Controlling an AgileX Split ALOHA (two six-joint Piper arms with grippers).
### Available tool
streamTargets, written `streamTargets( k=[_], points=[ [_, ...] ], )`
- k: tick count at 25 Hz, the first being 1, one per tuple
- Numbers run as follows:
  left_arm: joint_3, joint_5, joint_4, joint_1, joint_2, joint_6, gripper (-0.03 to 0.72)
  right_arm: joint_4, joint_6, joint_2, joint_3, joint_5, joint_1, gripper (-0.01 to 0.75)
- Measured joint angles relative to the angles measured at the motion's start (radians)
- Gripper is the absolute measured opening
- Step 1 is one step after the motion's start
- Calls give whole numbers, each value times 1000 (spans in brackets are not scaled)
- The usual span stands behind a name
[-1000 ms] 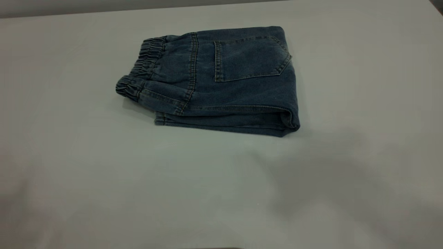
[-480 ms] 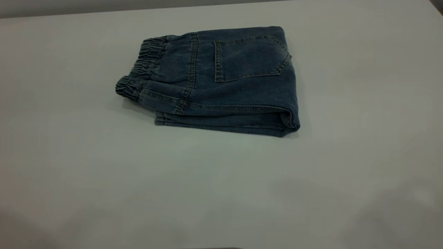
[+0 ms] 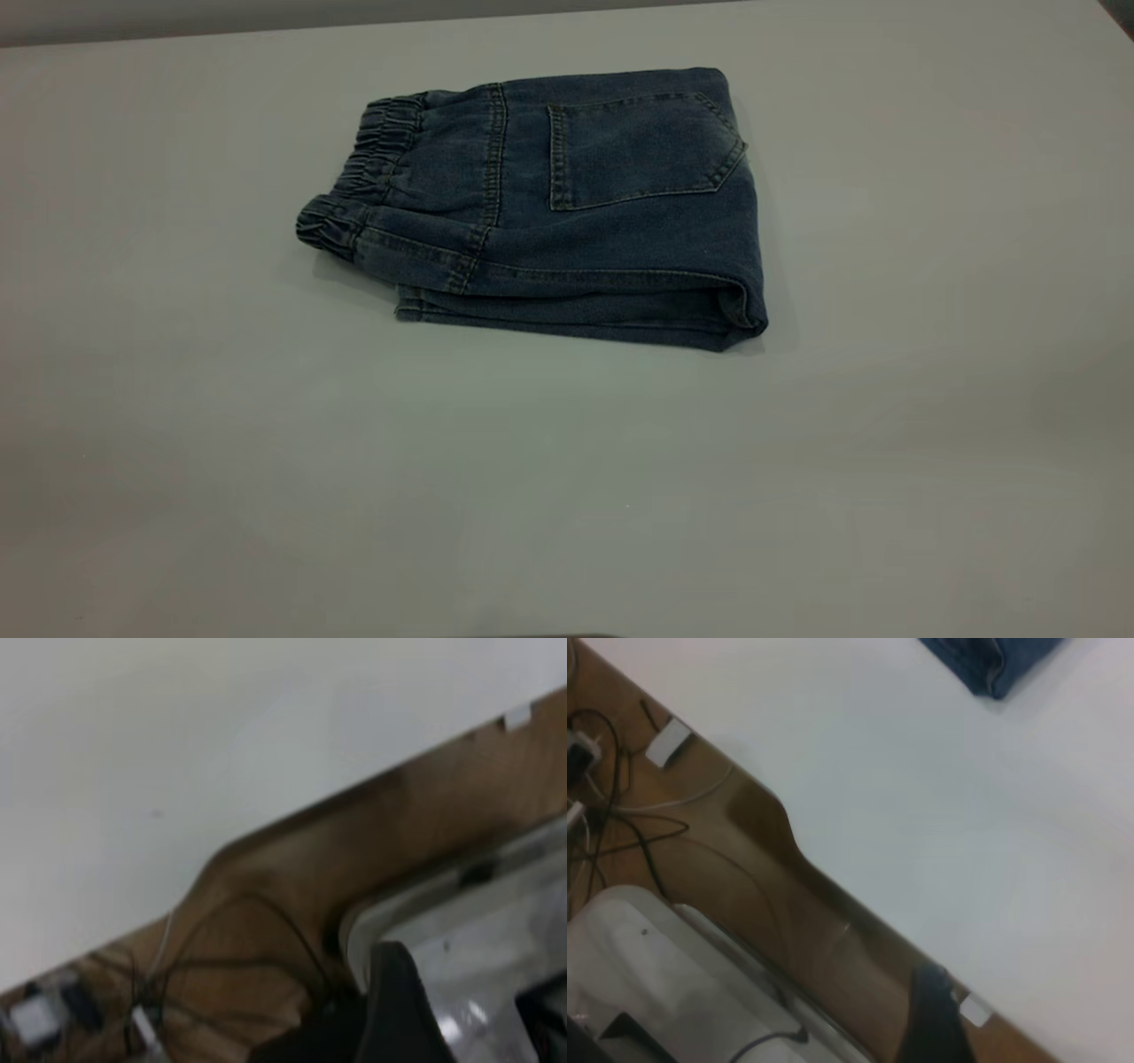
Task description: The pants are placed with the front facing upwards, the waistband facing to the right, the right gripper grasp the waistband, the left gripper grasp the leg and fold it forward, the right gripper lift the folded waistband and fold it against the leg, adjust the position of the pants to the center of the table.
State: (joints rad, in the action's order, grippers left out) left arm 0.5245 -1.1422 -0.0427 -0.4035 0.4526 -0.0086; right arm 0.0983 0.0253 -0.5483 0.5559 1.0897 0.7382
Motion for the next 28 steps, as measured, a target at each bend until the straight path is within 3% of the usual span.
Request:
streamTargets(
  k=[5,25,28],
  points=[
    [-24,22,1,0,-126,0,391,-11,6,143,-85,24,0,461],
    [-32,24,6,0,-190,0,391,-12,6,285,-87,35,-1,461],
    [-32,24,6,53,-199,0,391,5,6,301,-87,37,-89,461]
  ],
)
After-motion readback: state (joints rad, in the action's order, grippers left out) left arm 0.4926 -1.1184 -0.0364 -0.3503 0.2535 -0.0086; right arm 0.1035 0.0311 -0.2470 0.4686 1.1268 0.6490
